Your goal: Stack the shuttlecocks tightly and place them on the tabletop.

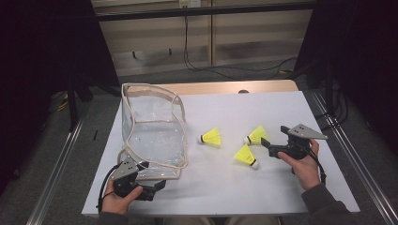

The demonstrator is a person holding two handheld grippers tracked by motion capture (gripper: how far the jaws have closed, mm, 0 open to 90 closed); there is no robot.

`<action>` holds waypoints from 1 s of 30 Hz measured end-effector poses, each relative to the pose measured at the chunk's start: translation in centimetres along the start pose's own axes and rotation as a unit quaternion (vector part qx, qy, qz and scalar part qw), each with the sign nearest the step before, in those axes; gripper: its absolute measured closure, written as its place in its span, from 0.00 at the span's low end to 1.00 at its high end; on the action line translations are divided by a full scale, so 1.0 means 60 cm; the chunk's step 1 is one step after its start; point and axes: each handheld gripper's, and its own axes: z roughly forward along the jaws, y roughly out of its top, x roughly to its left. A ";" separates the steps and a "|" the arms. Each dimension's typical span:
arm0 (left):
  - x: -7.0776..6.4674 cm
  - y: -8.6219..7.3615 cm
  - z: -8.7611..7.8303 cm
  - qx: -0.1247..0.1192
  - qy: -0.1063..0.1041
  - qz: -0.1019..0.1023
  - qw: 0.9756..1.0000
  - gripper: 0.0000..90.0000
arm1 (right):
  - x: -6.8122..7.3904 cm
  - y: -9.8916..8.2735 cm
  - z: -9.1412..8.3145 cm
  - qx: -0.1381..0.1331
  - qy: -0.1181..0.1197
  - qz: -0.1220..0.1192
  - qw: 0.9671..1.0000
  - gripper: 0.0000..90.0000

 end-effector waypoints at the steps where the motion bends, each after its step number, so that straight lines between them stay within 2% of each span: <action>1: 0.000 0.000 0.000 0.000 0.000 0.000 1.000 0.05 | 0.000 0.000 0.002 0.001 -0.002 0.002 1.000 0.08; 7: 0.000 0.000 0.001 0.000 0.000 -0.002 1.000 0.05 | -0.004 0.003 0.009 0.003 0.001 0.006 1.000 0.13; 19: 0.000 0.001 0.000 0.001 0.001 -0.001 1.000 0.05 | -0.009 0.002 0.025 0.021 0.000 -0.005 1.000 0.20; 30: 0.000 0.000 0.001 -0.001 0.000 -0.003 1.000 0.05 | -0.010 -0.001 0.040 0.037 0.012 -0.010 0.999 0.28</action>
